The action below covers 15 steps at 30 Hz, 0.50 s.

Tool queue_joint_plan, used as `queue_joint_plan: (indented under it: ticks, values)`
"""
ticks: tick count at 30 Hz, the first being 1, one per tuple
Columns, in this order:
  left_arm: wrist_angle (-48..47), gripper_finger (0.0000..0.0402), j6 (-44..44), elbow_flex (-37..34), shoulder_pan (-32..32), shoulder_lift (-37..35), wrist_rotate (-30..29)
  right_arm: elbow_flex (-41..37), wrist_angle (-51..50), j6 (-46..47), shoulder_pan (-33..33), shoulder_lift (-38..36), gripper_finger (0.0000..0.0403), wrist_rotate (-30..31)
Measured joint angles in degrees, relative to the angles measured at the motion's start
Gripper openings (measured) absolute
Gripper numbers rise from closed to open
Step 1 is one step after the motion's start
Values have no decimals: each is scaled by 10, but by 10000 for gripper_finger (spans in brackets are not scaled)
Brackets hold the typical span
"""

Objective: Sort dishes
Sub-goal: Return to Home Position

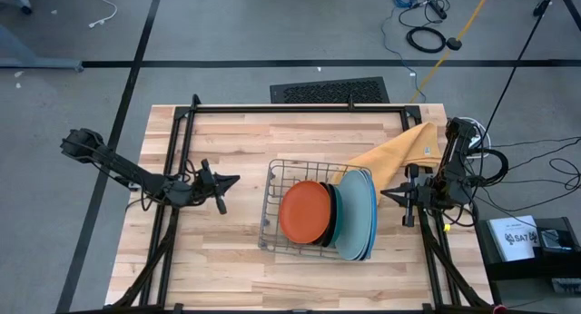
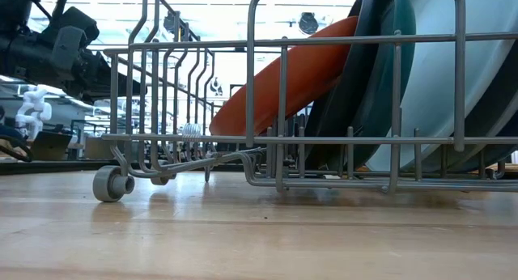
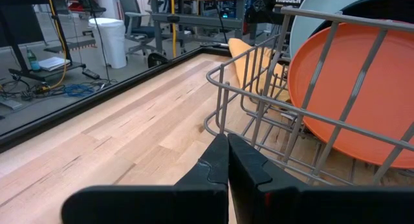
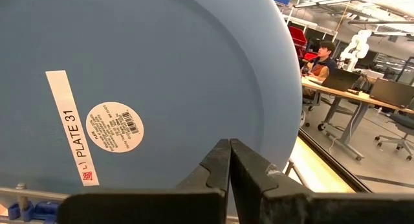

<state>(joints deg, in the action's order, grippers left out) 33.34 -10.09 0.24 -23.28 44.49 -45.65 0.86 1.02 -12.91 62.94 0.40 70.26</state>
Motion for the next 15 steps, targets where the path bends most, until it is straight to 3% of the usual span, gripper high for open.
queue_joint_plan:
  ticks: [15]
  values:
    - [0, 0, 0, 0, 0, 0, 0, 0, 0, 0, 0, 0, 6, 0]
